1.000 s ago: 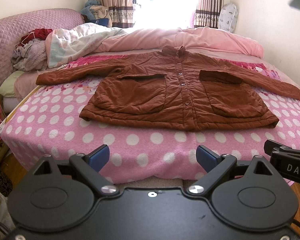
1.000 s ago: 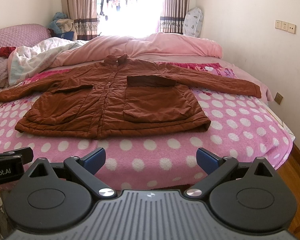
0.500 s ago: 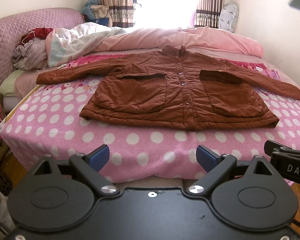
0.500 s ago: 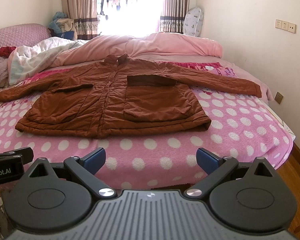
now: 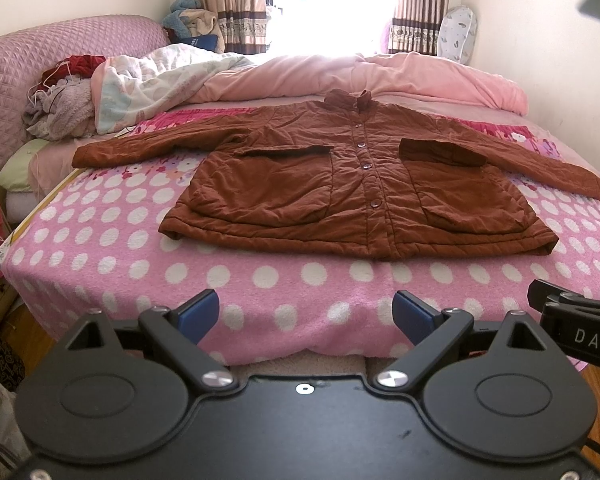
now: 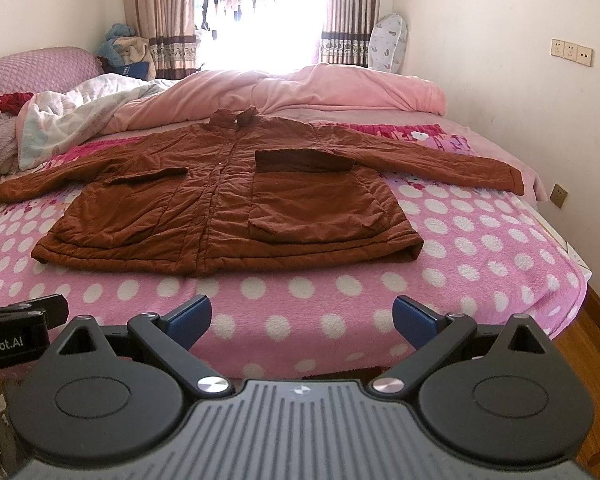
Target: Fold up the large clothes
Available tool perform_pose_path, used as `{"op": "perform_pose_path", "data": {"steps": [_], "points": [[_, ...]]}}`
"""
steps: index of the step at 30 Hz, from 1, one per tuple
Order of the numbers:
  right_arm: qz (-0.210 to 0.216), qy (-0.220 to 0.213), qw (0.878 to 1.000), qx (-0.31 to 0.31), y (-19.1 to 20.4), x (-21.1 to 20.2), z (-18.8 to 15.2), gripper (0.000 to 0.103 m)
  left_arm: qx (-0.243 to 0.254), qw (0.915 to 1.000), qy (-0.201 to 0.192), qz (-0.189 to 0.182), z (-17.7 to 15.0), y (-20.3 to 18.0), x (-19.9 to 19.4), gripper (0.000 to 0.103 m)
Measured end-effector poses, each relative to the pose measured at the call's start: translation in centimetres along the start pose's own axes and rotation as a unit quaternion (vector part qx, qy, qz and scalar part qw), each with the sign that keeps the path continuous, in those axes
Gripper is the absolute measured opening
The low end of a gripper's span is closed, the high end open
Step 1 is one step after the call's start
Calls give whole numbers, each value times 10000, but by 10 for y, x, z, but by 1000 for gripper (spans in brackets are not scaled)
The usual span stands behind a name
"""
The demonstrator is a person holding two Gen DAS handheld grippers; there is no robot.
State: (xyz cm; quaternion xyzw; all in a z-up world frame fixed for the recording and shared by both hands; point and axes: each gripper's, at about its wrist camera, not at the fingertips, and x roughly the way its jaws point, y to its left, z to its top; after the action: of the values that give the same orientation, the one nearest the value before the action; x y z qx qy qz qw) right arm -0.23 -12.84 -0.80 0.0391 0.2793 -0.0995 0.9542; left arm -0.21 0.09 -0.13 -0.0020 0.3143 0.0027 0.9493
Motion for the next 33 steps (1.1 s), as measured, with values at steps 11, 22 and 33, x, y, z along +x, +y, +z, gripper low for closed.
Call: {"op": "perform_pose_path", "data": {"steps": [11,22,33], "points": [[0,-5,10000,0,1,0,0,103,-1,10000,1,1,0,0,0,96],[29,-39,10000,58,6,6,2,103,-57,10000,-31,-49,8,10,11,96],[141,-460,9985,261,-6,52,69,103,-875,9947,-424,337,62,104,66,96]]}}
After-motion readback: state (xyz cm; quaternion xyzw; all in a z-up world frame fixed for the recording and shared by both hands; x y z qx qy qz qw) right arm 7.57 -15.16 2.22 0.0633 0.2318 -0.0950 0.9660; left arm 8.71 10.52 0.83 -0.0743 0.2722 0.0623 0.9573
